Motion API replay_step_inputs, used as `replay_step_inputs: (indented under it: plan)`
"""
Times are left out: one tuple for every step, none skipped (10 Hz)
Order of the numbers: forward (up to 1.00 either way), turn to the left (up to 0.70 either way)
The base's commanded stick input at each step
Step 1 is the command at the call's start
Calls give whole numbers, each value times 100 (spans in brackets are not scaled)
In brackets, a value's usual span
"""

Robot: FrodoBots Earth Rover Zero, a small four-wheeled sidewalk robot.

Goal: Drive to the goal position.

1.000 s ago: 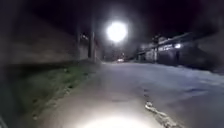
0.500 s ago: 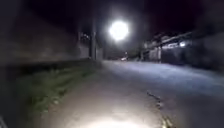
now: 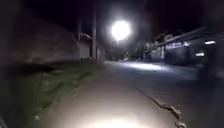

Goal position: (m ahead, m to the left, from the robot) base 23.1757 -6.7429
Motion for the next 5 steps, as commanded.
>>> replay_step_inputs:
  plan:
    - [100,0]
    - [100,0]
    - [100,0]
    - [100,0]
    - [100,0]
